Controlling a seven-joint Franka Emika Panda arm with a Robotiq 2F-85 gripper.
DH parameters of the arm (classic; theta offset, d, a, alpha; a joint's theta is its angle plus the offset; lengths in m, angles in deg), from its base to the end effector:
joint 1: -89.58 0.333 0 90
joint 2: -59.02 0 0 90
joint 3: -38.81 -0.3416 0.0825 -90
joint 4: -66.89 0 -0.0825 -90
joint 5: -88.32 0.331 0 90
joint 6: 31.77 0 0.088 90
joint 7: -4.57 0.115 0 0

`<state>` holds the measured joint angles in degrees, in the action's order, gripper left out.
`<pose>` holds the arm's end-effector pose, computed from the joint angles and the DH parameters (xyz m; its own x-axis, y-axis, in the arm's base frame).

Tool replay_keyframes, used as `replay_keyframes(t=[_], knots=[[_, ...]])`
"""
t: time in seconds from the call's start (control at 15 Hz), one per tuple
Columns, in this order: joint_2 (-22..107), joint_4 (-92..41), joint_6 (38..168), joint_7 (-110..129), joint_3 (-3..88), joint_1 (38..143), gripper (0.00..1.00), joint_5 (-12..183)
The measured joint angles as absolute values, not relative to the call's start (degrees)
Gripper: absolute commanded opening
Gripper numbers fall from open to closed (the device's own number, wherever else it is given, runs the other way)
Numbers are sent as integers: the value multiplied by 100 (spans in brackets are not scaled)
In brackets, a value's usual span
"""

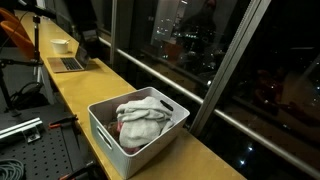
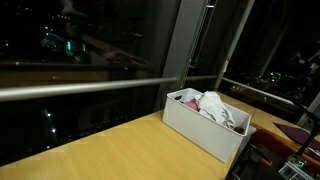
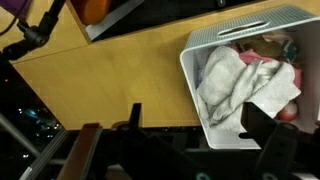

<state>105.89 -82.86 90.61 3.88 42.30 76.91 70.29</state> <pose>0.2544 -0.0947 0.5556 0.9465 -0.0853 0.3112 -0.1720 -0.9494 0.2629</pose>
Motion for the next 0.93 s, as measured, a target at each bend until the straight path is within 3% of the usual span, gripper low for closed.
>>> replay_keyframes(t=[0.47,0.93], knots=[[9663,-7528,9941,342,3877,8320,100,7066],[7496,-7349,11609,798,3519,8672,100,7094]])
